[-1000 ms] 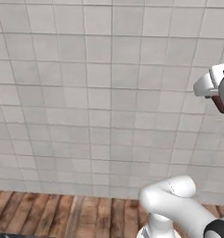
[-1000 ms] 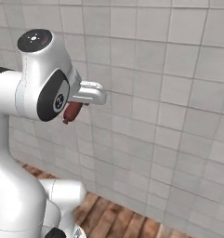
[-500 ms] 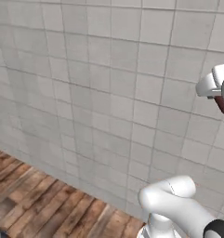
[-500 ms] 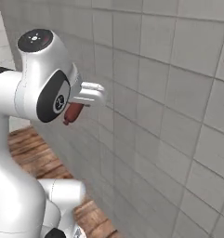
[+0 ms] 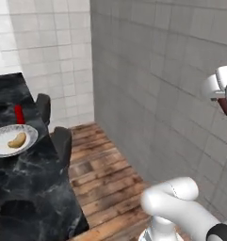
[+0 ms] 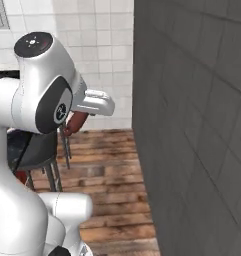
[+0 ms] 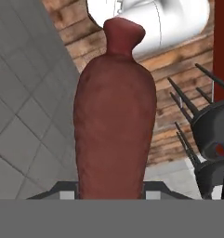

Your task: Move the hot dog bun to the plate on the dining table and place the condiment next to that plate. Then navigate to the fridge and take the sausage and place it on the plate as well.

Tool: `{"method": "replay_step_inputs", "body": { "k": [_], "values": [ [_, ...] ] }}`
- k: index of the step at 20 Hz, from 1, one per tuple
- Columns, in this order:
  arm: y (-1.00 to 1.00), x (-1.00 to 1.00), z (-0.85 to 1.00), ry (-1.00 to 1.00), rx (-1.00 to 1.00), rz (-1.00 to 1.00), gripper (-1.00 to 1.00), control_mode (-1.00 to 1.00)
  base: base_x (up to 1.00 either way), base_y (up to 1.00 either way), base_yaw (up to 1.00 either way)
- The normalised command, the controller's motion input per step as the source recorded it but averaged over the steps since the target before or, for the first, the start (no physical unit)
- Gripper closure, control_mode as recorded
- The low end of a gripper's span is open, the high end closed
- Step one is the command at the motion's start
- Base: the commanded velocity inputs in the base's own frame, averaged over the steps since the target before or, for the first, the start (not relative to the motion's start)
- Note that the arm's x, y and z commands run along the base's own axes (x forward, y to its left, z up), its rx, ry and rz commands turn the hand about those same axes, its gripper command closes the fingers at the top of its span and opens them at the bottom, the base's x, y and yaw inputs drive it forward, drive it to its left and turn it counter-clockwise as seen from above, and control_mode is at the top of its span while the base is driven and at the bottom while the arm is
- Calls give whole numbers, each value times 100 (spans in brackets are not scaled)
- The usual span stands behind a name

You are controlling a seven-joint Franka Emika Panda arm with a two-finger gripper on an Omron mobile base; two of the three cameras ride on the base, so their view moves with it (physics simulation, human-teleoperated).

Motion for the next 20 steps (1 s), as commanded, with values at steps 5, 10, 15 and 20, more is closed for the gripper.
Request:
{"method": "replay_step_inputs", "body": {
  "k": [5,10,15,20],
  "values": [
    [0,0,0,0,0,0,100,100,35,-25,75],
    [0,0,0,0,0,0,100,100,49,-43,68],
    [0,0,0,0,0,0,100,100,49,-67,57],
    [0,0,0,0,0,0,100,100,20,-99,41]
  ]
}}
